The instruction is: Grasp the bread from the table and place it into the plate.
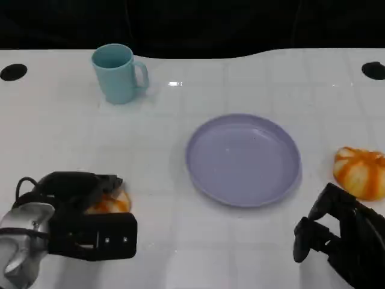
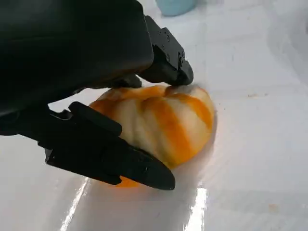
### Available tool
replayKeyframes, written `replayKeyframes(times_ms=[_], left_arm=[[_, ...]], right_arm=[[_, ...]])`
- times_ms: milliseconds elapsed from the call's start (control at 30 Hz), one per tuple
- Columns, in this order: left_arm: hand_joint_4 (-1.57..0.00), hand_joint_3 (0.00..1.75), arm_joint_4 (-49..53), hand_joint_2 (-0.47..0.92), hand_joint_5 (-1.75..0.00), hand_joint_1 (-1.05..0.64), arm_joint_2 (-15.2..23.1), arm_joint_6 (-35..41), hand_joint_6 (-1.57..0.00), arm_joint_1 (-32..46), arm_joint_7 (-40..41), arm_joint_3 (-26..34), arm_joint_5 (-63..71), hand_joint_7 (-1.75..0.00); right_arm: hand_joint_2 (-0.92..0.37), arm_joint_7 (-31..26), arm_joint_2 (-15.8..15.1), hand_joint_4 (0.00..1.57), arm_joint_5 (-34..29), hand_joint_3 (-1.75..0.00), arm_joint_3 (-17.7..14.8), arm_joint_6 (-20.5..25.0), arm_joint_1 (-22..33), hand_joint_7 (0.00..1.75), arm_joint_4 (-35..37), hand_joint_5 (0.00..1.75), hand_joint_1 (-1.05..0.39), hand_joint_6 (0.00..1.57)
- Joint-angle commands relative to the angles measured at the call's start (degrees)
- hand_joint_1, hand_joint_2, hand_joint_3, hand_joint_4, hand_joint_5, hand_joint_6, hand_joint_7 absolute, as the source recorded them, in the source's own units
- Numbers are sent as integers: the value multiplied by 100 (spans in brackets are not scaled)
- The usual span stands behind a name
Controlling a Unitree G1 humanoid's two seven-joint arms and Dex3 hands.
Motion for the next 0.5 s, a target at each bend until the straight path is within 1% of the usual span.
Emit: replayKeyframes(times_ms=[33, 67, 100, 133, 167, 200, 233, 267, 300, 333, 400, 467, 500], left_arm=[[-71, 16, 693, 92, -142, -29, -48, -267, -106, -120, 594, -28, -103, -16], [-73, 16, 769, 92, -143, -30, -55, -301, -109, -151, 644, -38, -116, -17], [-74, 16, 930, 92, -144, -31, -73, -481, -111, -186, 1000, -45, -98, -18], [-79, 26, 1076, 92, -162, -29, -85, -678, -90, -214, 1326, -47, -97, -101], [-82, 31, 1214, 92, -168, -28, -98, -879, -77, -238, 1659, -50, -96, -137], [-85, 35, 1328, 92, -171, -27, -106, -1026, -70, -264, 1887, -60, -98, -155], [-87, 37, 1432, 92, -173, -27, -116, -1252, -66, -275, 2181, -48, -125, -165], [-89, 42, 1533, 92, -174, -25, -128, -1441, -65, -289, 2422, -42, -147, -171], [-90, 45, 1622, 92, -174, -23, -144, -1590, -65, -305, 2619, -35, -169, -173], [-90, 54, 1695, 90, -174, -23, -158, -1709, -65, -318, 2785, -32, -182, -174], [-90, 76, 1817, 79, -175, -22, -183, -1856, -66, -349, 2999, -42, -188, -174], [-92, 94, 1875, 71, -175, -23, -193, -1950, -66, -368, 3156, -71, -160, -175], [-92, 98, 1880, 70, -175, -23, -195, -1971, -65, -373, 3170, -71, -171, -175]], right_arm=[[-92, 7, -38, 75, 17, -35, -60, -53, -16, 157, 2, 175, -59, 62], [-92, 10, -41, 75, 13, -35, -58, -56, -19, 157, 7, 175, -59, 62], [-92, -10, -31, 75, 12, -35, -56, -45, -18, 157, 0, 175, -59, 62], [-92, -27, -23, 75, 11, -35, -53, -38, -15, 157, -10, 175, -59, 62], [-92, -36, -14, 75, 10, -35, -51, -42, -11, 157, -13, 175, -59, 62], [-92, -40, -9, 75, 9, -35, -51, -46, -9, 157, -14, 175, -59, 62], [-92, -36, -4, 75, 18, -35, -53, -51, -8, 156, -13, 175, -58, 62], [-92, -33, -8, 75, 28, -35, -57, -42, -10, 156, -9, 175, -59, 61], [-92, -29, -10, 74, 44, -34, -64, -26, -15, 156, -6, 175, -59, 61], [-92, -17, -21, 74, 55, -34, -70, -13, -21, 156, 3, 175, -59, 62], [-92, 14, -44, 74, 53, -34, -80, -23, -33, 156, 38, 175, -59, 62], [-92, 12, -55, 74, 55, -34, -95, -14, -35, 156, 66, 175, -59, 62], [-92, 6, -53, 75, 66, -34, -103, 0, -35, 156, 77, 175, -59, 62]])
